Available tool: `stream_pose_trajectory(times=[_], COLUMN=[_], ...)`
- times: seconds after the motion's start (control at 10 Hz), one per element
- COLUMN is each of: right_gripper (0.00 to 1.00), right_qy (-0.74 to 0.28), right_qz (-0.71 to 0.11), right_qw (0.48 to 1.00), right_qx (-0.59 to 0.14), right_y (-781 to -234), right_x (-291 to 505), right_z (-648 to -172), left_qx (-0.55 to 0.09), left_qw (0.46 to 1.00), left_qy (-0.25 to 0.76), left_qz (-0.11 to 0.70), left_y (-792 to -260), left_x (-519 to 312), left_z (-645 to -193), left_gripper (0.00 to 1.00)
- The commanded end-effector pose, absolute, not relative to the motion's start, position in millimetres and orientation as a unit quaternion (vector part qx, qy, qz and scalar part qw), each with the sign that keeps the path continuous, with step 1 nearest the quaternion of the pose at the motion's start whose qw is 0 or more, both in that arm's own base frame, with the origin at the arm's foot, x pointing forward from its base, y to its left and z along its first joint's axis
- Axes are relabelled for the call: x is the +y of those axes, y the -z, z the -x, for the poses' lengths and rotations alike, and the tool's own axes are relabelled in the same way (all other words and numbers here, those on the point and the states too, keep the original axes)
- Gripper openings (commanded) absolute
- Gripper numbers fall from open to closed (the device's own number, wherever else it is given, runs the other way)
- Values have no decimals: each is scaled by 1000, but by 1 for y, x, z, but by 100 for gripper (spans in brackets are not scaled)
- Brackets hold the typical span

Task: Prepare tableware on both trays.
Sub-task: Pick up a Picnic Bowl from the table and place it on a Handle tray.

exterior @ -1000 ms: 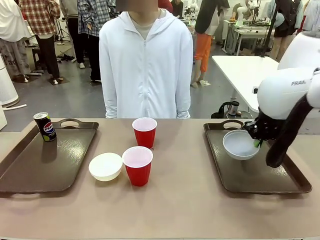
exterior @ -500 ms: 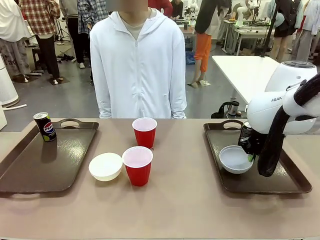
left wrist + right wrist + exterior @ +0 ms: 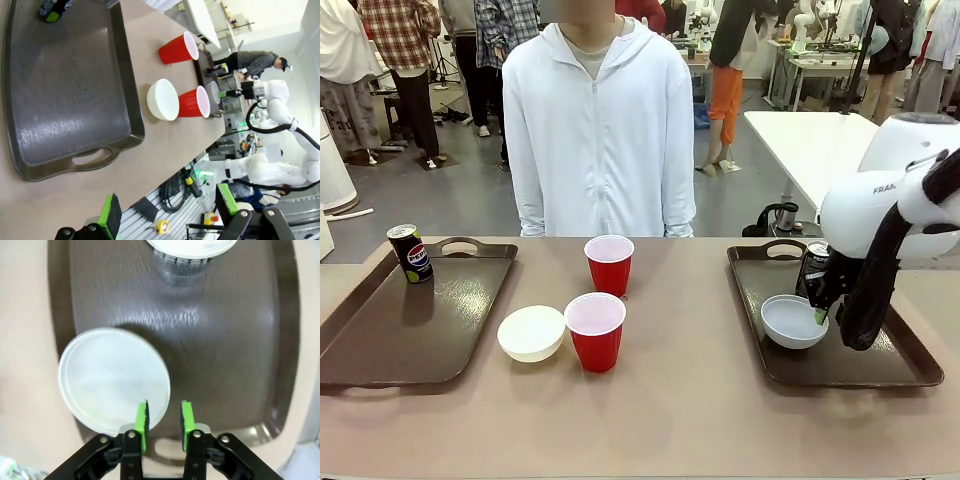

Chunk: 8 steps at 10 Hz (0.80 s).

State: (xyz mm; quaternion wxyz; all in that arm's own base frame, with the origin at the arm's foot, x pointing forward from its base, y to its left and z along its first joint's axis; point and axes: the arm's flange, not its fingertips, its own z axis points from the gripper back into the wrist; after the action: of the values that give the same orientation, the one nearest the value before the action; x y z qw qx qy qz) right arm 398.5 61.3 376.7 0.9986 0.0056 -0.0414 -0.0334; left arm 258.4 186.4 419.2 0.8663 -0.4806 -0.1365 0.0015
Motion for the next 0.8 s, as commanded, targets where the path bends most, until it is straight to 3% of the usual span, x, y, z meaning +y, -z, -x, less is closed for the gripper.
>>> stream_pose_trajectory(times=[0.0,0.1,0.2,0.3,0.4,0.5,0.7], right_gripper=[47,100,67,100,87,100,95], right_qy=[17,17,18,23,21,20,8], right_qz=[-6,4,2,4,0,-7,-14], right_qw=[1000,1000,1000,1000,1000,1000,1000], right_qx=[-13,-8,-5,-4,-1,2,15], right_y=[-423,-444,-465,-477,-485,-490,-489], right_x=[69,71,73,74,76,78,81], right_z=[-374,-367,-361,-356,-353,-352,-363], left_qx=[-140,-140,-140,-140,-140,-140,-140], left_qw=[864,864,864,864,864,864,864], left_qy=[-3,-3,-3,-3,-3,-3,-3], left_qz=[484,484,484,484,484,484,484], left_y=[-419,-419,-419,-419,-419,-419,-419], left_x=[188,188,188,188,188,188,188], left_z=[-257,-257,-257,-257,-257,-257,-257], left_gripper=[100,100,100,100,100,100,100])
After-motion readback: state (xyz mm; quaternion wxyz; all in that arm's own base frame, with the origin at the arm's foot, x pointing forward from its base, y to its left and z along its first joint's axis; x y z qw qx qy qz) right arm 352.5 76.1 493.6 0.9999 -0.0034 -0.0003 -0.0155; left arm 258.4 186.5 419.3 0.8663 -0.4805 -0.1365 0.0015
